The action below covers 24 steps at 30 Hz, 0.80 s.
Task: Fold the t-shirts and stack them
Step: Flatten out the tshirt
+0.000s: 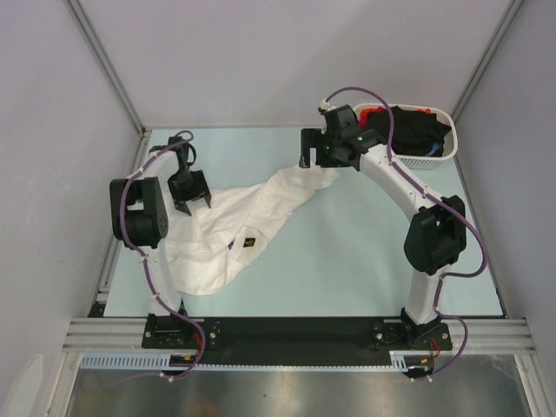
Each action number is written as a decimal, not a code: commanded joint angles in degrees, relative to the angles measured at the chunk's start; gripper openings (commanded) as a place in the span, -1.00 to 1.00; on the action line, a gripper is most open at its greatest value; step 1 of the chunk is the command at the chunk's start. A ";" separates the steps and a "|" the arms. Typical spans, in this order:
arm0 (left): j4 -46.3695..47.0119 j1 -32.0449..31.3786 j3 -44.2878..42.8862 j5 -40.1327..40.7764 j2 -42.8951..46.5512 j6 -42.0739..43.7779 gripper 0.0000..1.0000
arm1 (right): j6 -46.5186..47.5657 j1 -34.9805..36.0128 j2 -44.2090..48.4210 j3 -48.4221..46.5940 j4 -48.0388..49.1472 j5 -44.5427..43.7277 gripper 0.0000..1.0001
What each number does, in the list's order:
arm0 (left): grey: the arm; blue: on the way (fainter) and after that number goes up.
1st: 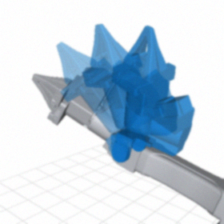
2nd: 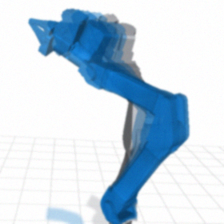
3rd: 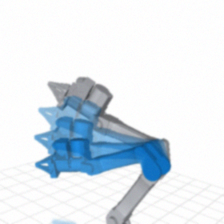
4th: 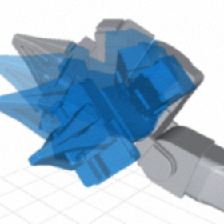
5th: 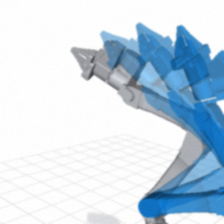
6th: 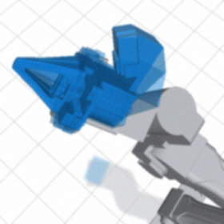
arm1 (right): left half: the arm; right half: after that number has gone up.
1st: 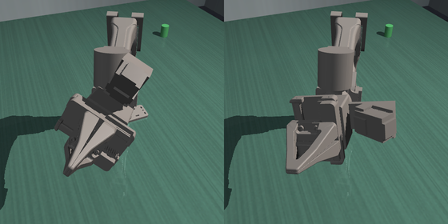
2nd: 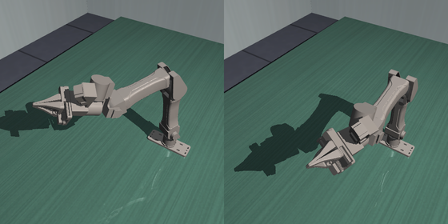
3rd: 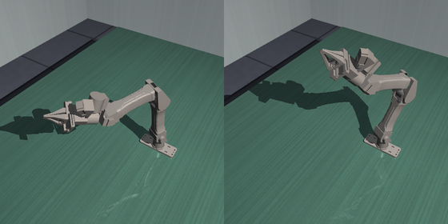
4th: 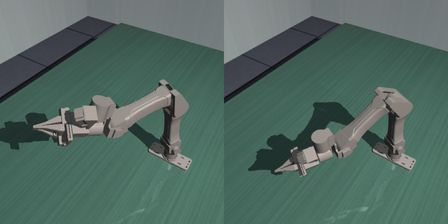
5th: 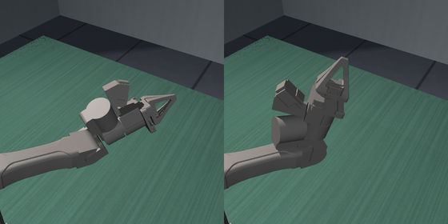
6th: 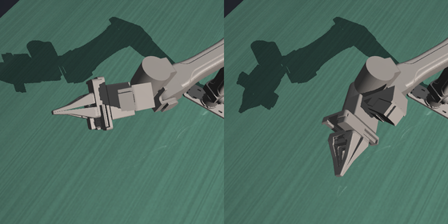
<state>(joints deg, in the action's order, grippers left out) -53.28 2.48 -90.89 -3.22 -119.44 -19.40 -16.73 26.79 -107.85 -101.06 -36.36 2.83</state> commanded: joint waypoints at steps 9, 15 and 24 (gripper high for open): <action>0.90 -0.11 -1.74 -2.14 -3.79 1.38 -0.45 | -0.32 0.28 -0.43 -2.92 0.06 -0.81 0.94; 0.37 -0.11 -0.86 -1.96 1.04 1.55 -1.00 | -0.32 0.28 -0.95 -3.71 -0.12 -0.55 0.94; -2.53 -0.11 -0.95 1.29 3.77 3.67 0.30 | -0.06 0.55 -1.31 -4.23 -0.03 -0.02 0.94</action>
<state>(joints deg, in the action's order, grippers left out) -54.70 2.52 -91.50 -2.90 -119.07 -16.88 -16.91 26.96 -108.57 -102.17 -36.56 2.46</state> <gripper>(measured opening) 0.651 0.969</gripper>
